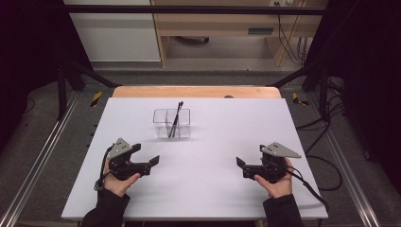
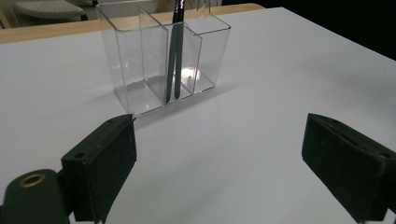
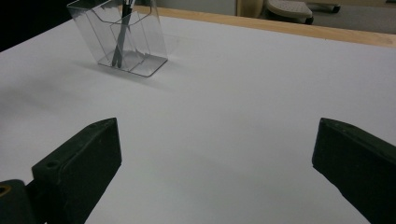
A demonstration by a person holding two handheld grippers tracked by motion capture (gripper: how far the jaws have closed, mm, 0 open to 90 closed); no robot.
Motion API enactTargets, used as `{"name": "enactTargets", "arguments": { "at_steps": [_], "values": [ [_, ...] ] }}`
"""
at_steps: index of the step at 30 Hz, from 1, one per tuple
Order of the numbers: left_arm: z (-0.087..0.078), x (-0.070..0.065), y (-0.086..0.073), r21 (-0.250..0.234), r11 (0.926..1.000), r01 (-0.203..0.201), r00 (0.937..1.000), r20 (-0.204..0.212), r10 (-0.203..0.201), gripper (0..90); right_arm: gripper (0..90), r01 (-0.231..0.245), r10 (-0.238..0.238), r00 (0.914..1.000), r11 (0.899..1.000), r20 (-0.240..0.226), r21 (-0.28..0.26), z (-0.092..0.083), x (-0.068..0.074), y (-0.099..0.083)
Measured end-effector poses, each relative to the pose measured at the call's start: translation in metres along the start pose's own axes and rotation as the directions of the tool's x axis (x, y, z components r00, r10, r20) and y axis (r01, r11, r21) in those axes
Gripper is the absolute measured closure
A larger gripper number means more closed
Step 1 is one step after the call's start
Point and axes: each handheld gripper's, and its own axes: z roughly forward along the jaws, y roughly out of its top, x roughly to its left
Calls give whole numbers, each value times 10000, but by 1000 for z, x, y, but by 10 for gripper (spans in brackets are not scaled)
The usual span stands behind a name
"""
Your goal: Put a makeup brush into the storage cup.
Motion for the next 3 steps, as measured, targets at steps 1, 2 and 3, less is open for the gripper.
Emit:
{"name": "enactTargets", "arguments": {
  "at_steps": [1, 2, 3],
  "values": [
    [0, 1, -1, 33, 10000, 15, 10000, -50, -15, 94, 18, 7, -7, 10000, 10000, -11, 31, 0, 0, 0],
    [0, 2, -2, 74, 10000, 38, 10000, -85, -37, 94, 18, 31, -30, 10000, 10000, -23, 47, 0, 0, -1],
    [-1, 3, -3, 82, 9999, 76, 9999, -108, -75, 94, 18, 35, -34, 10000, 10000, -30, 71, 1, 1, -1]
  ]
}}
